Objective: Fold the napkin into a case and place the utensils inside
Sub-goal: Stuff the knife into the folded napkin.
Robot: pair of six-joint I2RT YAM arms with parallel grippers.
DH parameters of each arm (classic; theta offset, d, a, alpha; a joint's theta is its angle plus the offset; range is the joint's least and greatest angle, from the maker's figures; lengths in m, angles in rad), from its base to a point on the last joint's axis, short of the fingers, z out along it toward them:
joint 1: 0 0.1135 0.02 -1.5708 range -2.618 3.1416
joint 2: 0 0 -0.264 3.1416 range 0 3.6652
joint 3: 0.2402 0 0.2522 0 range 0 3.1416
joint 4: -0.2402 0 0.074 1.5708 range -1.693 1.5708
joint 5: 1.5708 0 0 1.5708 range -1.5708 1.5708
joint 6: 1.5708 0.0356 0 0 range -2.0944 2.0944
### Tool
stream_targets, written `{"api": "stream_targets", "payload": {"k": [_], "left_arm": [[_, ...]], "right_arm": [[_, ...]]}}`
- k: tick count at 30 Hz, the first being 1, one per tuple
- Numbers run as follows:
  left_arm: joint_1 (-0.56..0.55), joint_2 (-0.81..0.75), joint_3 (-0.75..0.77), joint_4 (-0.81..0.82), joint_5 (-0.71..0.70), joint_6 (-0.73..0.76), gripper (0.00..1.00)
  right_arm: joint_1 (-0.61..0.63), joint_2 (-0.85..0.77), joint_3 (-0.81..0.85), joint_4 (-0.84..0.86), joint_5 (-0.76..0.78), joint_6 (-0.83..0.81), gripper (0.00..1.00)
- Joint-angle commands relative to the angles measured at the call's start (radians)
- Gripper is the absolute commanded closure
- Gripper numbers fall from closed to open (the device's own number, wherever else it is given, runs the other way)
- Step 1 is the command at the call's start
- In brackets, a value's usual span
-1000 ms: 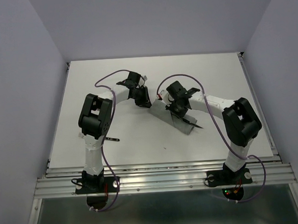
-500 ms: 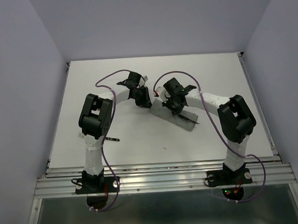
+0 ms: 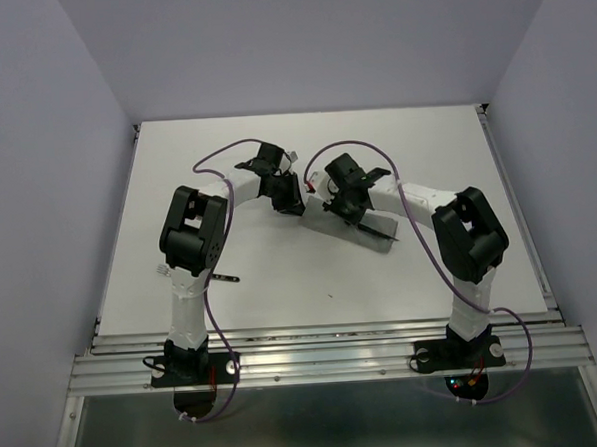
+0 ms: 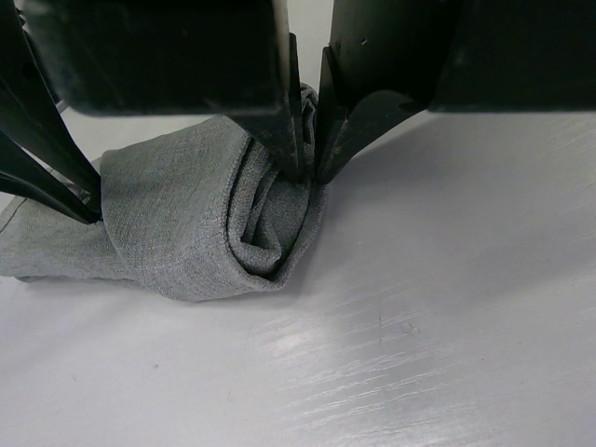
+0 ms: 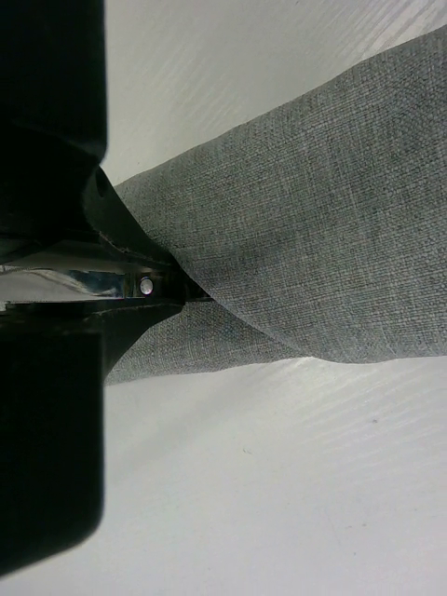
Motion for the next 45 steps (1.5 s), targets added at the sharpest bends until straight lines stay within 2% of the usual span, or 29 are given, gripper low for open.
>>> {"api": "stream_targets", "payload": {"k": [1, 15, 18, 20, 21, 22, 26, 31, 33, 36, 41, 45], "left_arm": [[-0.008, 0.004, 0.043, -0.028, 0.017, 0.032, 0.78], [-0.008, 0.015, 0.063, -0.051, 0.03, 0.057, 0.78], [-0.008, 0.018, 0.063, -0.051, 0.031, 0.06, 0.79], [-0.008, 0.022, 0.063, -0.051, 0.037, 0.06, 0.79], [-0.008, 0.022, 0.063, -0.051, 0.037, 0.06, 0.79], [-0.008, 0.024, 0.063, -0.051, 0.037, 0.06, 0.79], [-0.008, 0.022, 0.065, -0.056, 0.036, 0.064, 0.79], [-0.008, 0.019, 0.068, -0.063, 0.033, 0.072, 0.79], [-0.008, 0.018, 0.068, -0.068, 0.03, 0.077, 0.78], [-0.008, 0.012, 0.066, -0.071, 0.025, 0.078, 0.79], [-0.006, -0.024, 0.037, -0.059, -0.01, 0.066, 0.78], [-0.005, -0.041, 0.027, -0.043, -0.018, 0.051, 0.78]], "right_arm": [[0.01, -0.003, 0.053, 0.019, -0.01, -0.044, 0.99], [0.01, 0.034, 0.112, -0.032, 0.005, -0.123, 0.98], [0.01, 0.062, 0.154, -0.067, 0.005, -0.126, 0.93], [0.01, 0.071, 0.157, -0.065, 0.01, -0.129, 0.84], [0.01, 0.072, 0.157, -0.065, 0.013, -0.129, 0.84], [0.01, 0.072, 0.155, -0.062, 0.018, -0.126, 0.76], [0.01, 0.065, 0.14, -0.049, 0.079, -0.12, 0.74], [0.01, 0.014, 0.119, -0.033, 0.105, -0.097, 0.59], [-0.001, -0.003, 0.114, -0.027, 0.108, -0.087, 0.57], [-0.022, -0.046, 0.093, -0.012, 0.107, -0.06, 0.56], [-0.099, -0.136, 0.022, 0.068, 0.117, 0.075, 0.47], [-0.234, -0.161, -0.018, 0.093, 0.078, 0.264, 0.45]]}}
